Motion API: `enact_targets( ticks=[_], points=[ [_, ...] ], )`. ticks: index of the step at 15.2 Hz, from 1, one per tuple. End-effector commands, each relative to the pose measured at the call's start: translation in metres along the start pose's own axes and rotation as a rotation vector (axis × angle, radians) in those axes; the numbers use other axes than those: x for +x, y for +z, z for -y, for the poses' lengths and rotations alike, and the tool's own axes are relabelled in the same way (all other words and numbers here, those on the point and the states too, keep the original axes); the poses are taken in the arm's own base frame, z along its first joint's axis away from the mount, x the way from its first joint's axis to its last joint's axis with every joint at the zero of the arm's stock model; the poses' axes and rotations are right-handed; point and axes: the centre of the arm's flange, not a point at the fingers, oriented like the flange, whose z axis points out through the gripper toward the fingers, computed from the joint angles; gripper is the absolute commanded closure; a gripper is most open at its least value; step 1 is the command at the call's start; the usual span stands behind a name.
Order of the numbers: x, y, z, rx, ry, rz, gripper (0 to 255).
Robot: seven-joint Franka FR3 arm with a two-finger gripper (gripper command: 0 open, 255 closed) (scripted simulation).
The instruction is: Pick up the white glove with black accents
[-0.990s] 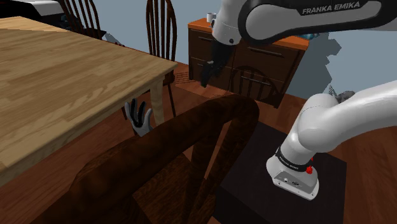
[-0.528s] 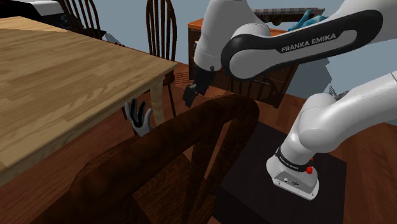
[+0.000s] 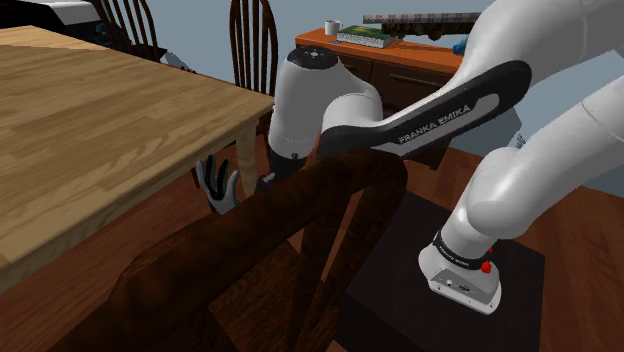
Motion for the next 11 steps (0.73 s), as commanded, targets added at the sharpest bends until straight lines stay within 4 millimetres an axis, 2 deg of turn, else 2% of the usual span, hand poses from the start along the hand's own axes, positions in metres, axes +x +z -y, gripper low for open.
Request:
enact_targets(
  ticks=[1,9,11],
  points=[
    [-0.002,0.02,0.02,-0.003,-0.001,-0.008,0],
    [0.001,0.091,0.101,-0.028,-0.013,-0.037,0],
    [-0.001,0.097,0.103,-0.028,-0.013,-0.038,0]
  ],
)
